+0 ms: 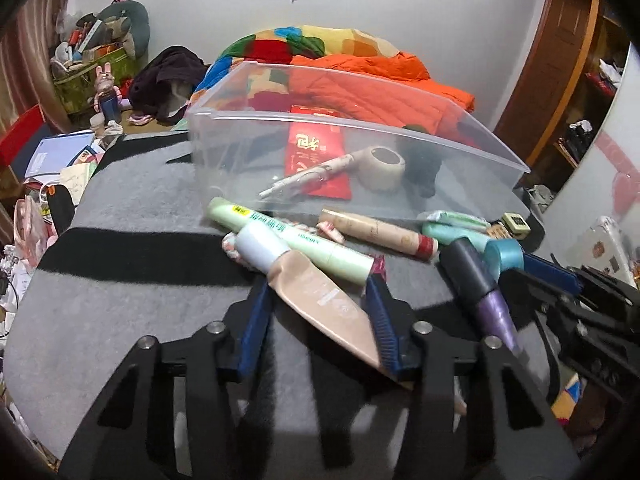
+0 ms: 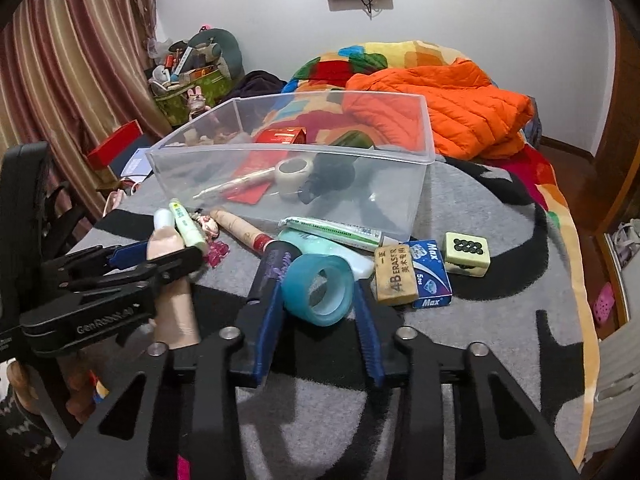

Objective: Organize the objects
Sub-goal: 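Grasp the beige cosmetic tube with the left gripper while the right grasps the blue tape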

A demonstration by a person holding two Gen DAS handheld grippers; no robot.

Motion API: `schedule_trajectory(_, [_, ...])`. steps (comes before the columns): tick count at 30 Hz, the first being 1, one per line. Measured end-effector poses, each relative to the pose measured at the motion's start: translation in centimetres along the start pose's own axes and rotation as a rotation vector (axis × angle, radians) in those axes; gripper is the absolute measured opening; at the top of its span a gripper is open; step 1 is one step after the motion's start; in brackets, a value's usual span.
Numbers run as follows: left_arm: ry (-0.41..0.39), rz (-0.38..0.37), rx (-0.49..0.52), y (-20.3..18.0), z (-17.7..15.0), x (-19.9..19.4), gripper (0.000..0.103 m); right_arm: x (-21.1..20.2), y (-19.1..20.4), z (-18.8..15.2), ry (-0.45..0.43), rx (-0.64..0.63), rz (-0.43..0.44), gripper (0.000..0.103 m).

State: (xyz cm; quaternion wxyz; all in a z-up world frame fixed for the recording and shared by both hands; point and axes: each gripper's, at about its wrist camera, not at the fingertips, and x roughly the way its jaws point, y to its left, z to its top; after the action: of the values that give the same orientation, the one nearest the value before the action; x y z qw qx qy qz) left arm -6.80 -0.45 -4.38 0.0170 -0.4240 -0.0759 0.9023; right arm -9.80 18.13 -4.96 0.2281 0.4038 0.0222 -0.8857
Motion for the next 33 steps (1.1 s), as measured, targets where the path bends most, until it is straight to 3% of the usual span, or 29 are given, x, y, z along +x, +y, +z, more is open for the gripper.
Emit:
schedule_trajectory(4, [0.008, -0.019, 0.014, 1.7, -0.7, -1.4, 0.038, -0.1, -0.1, -0.4, 0.005, -0.016, -0.025, 0.021])
schedule_trajectory(6, [0.014, -0.007, 0.043, 2.2, -1.1, -2.1, 0.025, -0.2, -0.5, -0.6, 0.012, -0.011, -0.028, 0.019])
schedule_trajectory(13, [0.004, 0.024, 0.136, 3.3, -2.0, -4.5, 0.024, -0.5, -2.7, -1.8, 0.052, 0.049, -0.035, 0.019])
schedule_trajectory(16, [0.008, 0.009, 0.142, 3.1, -1.8, -4.6, 0.033, -0.6, -3.4, -1.8, 0.065, 0.087, -0.004, 0.019])
schedule_trajectory(18, [0.0, 0.027, 0.146, 2.7, -1.8, -4.4, 0.054, -0.7, -3.7, -1.6, 0.062, 0.107, 0.016, 0.024])
schedule_trajectory(20, [-0.016, 0.054, 0.138, 2.4, -1.8, -4.2, 0.061, -0.8, -3.9, -1.2, 0.043, 0.121, 0.006, 0.033])
schedule_trajectory(28, [0.007, 0.08, 0.12, 1.9, -1.7, -2.0, 0.061, -0.1, -2.9, 0.4, 0.005, 0.089, -0.08, 0.042])
schedule_trajectory(31, [-0.017, 0.088, 0.107, 2.2, -2.0, -1.7, 0.051, 0.9, -2.3, 0.4, 0.018, 0.056, -0.123, 0.042])
schedule_trajectory(33, [-0.029, 0.089, 0.106, 2.3, -2.0, -1.8, 0.037, 1.3, -2.0, 0.0, 0.025, 0.042, -0.134, 0.042])
